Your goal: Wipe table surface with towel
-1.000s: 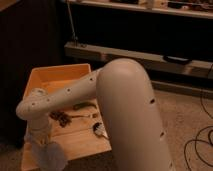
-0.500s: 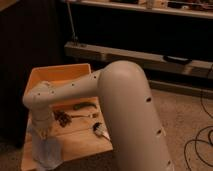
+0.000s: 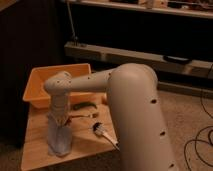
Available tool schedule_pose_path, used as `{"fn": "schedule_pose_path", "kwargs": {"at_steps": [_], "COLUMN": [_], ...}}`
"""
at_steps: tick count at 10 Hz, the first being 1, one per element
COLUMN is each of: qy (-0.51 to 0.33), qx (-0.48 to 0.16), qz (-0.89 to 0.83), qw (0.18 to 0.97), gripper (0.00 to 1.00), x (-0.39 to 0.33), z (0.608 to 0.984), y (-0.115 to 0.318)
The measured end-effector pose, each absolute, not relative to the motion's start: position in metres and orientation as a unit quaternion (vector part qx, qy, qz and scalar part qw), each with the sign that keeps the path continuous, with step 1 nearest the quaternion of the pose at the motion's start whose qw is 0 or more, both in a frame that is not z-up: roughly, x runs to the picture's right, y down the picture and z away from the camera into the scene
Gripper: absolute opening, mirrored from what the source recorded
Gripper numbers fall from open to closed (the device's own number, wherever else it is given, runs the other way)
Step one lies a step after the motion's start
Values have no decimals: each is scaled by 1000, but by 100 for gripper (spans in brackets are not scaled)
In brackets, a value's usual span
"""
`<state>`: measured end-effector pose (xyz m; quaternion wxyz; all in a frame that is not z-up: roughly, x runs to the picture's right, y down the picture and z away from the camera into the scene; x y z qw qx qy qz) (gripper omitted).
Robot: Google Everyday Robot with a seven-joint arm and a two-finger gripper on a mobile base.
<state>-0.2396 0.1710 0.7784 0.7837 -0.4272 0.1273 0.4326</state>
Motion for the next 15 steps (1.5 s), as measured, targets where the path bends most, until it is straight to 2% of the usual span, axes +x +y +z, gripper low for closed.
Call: {"fn": "schedule_pose_path", "kwargs": {"at_steps": [3,6,10,13,15], "qy": [160,160,150,128,123], "qx": [-398,-385,-388,-414,-433], "qz": [450,439,387,358,352], "qw": [784,796,823,827,821], "gripper": [0,0,0,0,0], "x": [-188,-168,-221,-286,-323], "z": [778,747,707,705,719], "y": [181,203,240,234,222]}}
